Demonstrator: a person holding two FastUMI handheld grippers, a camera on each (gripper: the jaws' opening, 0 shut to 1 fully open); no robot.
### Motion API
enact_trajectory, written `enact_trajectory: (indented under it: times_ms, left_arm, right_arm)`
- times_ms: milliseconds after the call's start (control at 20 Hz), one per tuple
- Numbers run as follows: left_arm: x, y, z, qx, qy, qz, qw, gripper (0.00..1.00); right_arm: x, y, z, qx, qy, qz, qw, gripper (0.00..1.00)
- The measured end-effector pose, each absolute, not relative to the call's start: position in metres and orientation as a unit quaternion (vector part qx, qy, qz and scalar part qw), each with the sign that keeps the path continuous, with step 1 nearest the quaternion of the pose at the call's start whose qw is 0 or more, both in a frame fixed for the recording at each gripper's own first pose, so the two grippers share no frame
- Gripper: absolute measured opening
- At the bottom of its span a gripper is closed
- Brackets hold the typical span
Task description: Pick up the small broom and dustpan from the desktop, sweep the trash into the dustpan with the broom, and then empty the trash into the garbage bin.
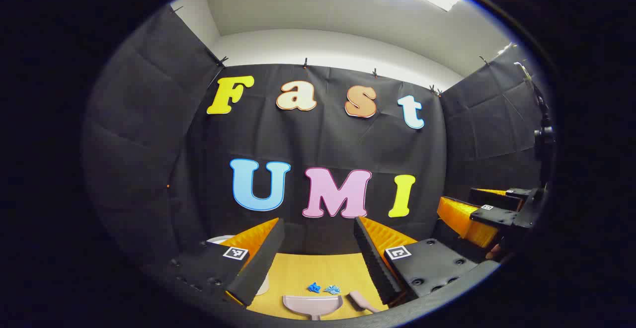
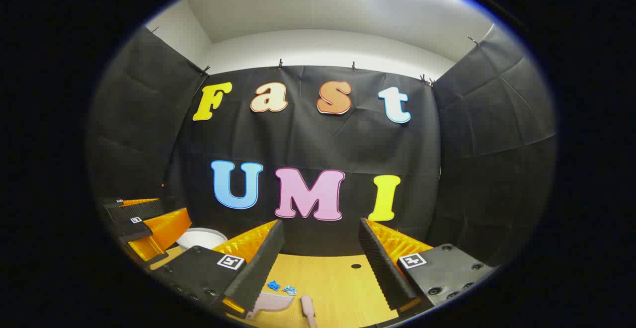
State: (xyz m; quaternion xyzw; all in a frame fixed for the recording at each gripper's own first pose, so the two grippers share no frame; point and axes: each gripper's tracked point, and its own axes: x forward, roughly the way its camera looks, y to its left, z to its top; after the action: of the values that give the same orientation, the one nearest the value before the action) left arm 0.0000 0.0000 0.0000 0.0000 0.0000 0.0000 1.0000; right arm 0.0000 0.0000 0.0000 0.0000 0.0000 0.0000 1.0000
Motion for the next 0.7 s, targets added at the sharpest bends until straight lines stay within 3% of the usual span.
enact_trajectory:
  times_ms: [100, 150, 300, 350, 450, 500, 700]
  left_arm:
    - [-0.002, 0.000, -0.009, -0.020, 0.011, -0.008, 1.000, 0.82]
    - [-0.008, 0.005, 0.001, -0.037, -0.005, -0.009, 0.999, 0.82]
    - [-0.019, 0.024, 0.013, -0.011, -0.039, 0.021, 0.999, 0.82]
    - [-0.029, 0.027, 0.020, -0.001, -0.056, 0.026, 0.998, 0.80]
    - [-0.035, 0.030, 0.029, -0.006, -0.075, 0.027, 0.997, 0.85]
    - [-0.038, 0.032, 0.032, -0.006, -0.085, 0.028, 0.996, 0.82]
    - [-0.034, 0.034, 0.035, 0.004, -0.094, 0.025, 0.995, 0.84]
  right_arm:
    - [-0.002, 0.011, -0.003, -0.002, 0.002, 0.010, 1.000, 0.92]
    - [-0.005, 0.017, -0.003, -0.005, 0.001, 0.016, 1.000, 0.96]
    - [-0.009, 0.024, -0.001, -0.011, -0.006, 0.025, 1.000, 0.92]
    - [-0.010, 0.023, 0.003, -0.019, -0.013, 0.023, 0.999, 0.92]
    - [-0.011, 0.020, 0.011, -0.021, -0.024, 0.020, 0.999, 0.92]
    - [-0.011, 0.019, 0.013, -0.019, -0.029, 0.016, 0.999, 0.97]
    - [-0.008, 0.010, 0.022, -0.013, -0.045, -0.001, 0.999, 0.92]
